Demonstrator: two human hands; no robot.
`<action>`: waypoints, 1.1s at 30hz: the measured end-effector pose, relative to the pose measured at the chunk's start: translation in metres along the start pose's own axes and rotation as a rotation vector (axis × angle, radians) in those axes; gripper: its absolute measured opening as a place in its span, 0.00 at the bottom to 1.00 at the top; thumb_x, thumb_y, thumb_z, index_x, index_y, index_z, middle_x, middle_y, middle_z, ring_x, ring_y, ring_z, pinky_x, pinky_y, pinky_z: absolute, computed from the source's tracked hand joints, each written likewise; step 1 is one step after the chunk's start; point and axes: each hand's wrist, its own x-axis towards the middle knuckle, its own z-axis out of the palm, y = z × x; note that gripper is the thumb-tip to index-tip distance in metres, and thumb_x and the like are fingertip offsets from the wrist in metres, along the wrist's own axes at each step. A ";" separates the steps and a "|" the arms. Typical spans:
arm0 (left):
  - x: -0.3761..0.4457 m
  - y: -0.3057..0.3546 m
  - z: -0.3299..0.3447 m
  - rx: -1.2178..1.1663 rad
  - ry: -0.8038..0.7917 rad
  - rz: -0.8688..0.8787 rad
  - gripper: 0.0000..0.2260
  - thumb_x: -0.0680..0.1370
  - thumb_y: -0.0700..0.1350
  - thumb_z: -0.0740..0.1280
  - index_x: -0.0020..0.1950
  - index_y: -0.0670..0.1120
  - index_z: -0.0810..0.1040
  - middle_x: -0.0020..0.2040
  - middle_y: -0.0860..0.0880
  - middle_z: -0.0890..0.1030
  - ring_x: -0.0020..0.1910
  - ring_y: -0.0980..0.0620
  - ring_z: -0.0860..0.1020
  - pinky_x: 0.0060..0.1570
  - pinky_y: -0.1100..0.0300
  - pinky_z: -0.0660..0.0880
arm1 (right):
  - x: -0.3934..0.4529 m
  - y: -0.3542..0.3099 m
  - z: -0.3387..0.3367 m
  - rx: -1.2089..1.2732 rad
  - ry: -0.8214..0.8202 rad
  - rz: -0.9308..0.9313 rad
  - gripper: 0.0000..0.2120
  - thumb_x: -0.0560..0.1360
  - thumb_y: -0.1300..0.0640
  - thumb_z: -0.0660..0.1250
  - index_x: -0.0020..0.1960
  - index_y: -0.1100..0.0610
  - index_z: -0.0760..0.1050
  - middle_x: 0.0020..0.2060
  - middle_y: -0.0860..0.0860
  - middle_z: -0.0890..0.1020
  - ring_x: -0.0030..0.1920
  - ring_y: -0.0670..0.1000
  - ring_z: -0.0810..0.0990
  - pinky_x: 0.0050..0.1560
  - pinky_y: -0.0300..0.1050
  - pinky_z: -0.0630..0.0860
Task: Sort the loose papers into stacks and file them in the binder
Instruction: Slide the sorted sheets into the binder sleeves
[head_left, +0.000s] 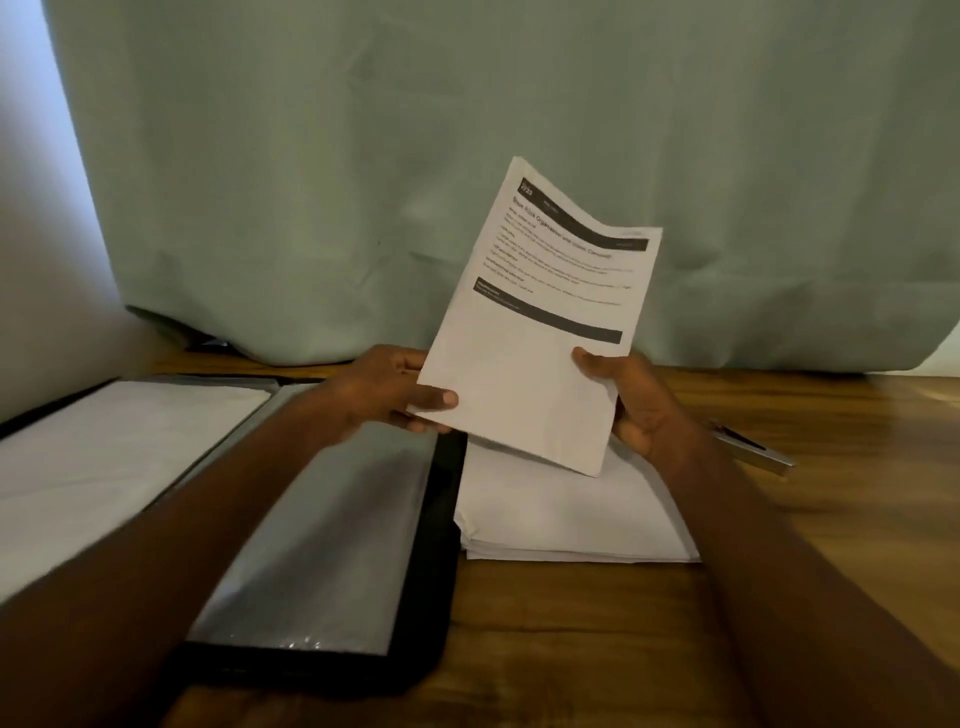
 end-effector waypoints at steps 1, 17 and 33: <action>-0.006 0.000 -0.013 0.049 -0.061 -0.012 0.14 0.75 0.44 0.76 0.61 0.50 0.84 0.53 0.45 0.87 0.50 0.44 0.86 0.52 0.51 0.83 | 0.000 0.003 0.006 -0.016 -0.001 -0.007 0.18 0.77 0.64 0.71 0.66 0.56 0.78 0.58 0.54 0.85 0.59 0.59 0.84 0.58 0.57 0.81; -0.008 -0.102 -0.111 0.778 0.450 0.085 0.09 0.75 0.56 0.75 0.51 0.54 0.87 0.43 0.54 0.80 0.47 0.53 0.78 0.45 0.58 0.69 | 0.019 0.032 0.114 0.057 0.352 -0.135 0.12 0.78 0.66 0.69 0.61 0.58 0.78 0.49 0.51 0.84 0.47 0.50 0.84 0.39 0.43 0.80; 0.012 -0.106 -0.103 0.326 0.582 0.211 0.07 0.81 0.48 0.68 0.54 0.45 0.76 0.48 0.48 0.80 0.46 0.52 0.78 0.45 0.62 0.71 | 0.111 0.028 0.233 0.184 0.309 -0.093 0.06 0.80 0.63 0.69 0.56 0.58 0.76 0.48 0.52 0.82 0.43 0.51 0.82 0.35 0.42 0.81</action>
